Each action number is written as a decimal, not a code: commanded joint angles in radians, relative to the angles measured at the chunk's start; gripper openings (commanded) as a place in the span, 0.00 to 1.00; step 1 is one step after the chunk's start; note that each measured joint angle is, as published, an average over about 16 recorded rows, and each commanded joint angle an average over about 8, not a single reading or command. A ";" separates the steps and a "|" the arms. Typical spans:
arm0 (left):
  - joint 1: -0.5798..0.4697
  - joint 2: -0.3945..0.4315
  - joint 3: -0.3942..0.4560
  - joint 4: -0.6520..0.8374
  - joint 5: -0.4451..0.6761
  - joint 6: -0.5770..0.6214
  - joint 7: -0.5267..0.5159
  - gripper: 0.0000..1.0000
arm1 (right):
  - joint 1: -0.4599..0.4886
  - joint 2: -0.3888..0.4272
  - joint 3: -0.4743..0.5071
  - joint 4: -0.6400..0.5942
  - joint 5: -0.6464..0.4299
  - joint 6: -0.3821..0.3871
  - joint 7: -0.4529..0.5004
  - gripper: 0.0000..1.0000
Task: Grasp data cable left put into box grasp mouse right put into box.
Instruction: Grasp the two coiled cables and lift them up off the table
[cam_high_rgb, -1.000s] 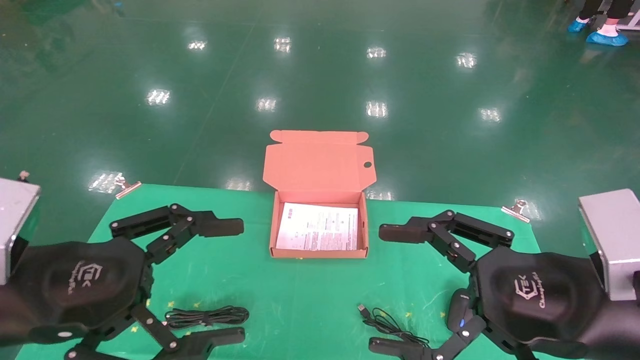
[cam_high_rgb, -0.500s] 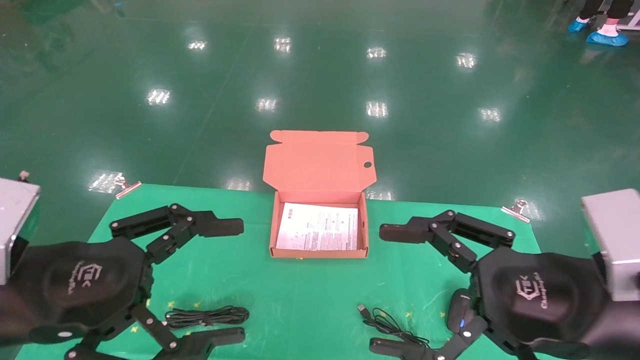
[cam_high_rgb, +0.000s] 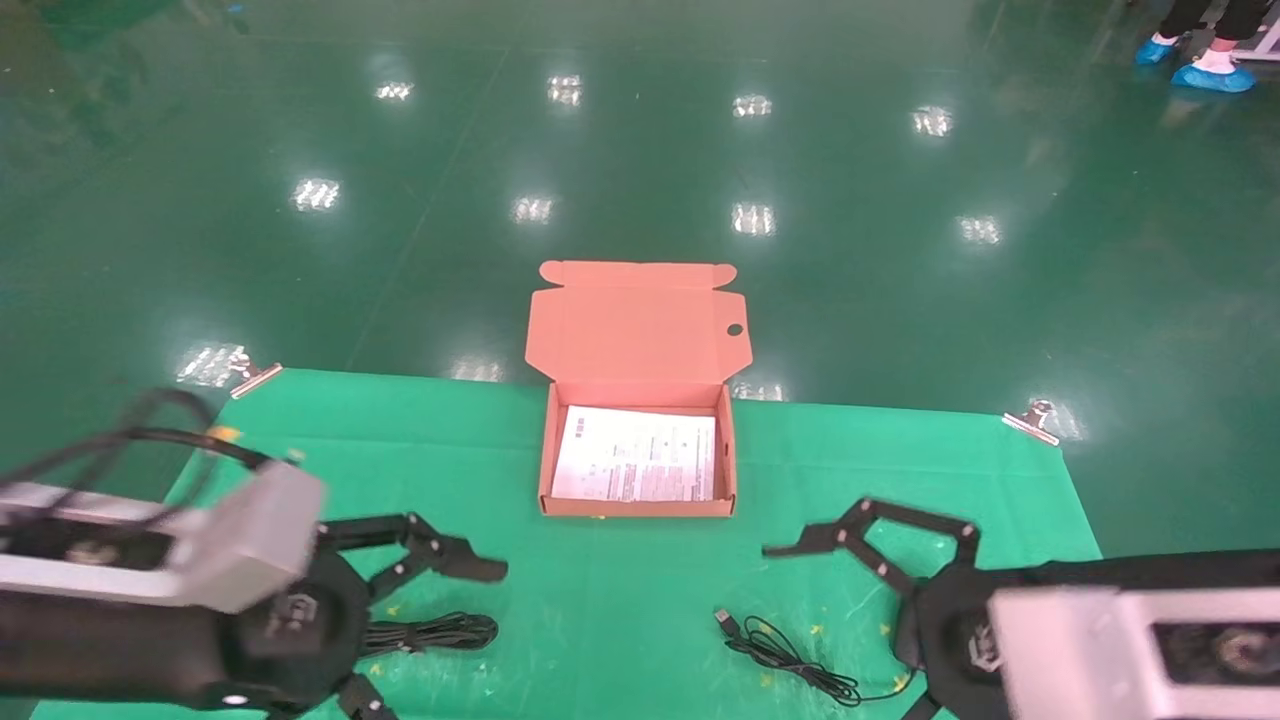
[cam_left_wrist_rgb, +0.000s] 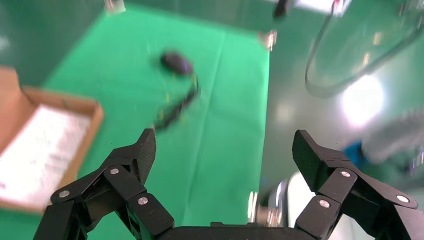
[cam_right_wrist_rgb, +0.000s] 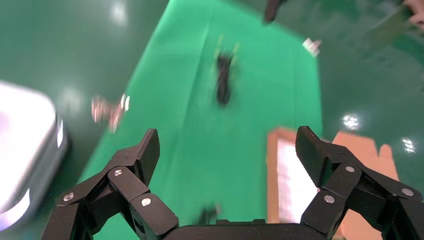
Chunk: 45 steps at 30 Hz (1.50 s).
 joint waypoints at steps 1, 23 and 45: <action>-0.050 0.017 0.046 0.004 0.066 0.013 -0.022 1.00 | 0.028 -0.004 -0.023 0.006 -0.064 -0.007 -0.048 1.00; -0.162 0.243 0.454 0.008 0.830 -0.178 -0.081 1.00 | 0.051 -0.152 -0.257 -0.001 -0.692 0.203 -0.230 1.00; -0.126 0.397 0.423 0.520 0.826 -0.377 -0.041 1.00 | 0.031 -0.370 -0.294 -0.363 -0.838 0.341 -0.011 1.00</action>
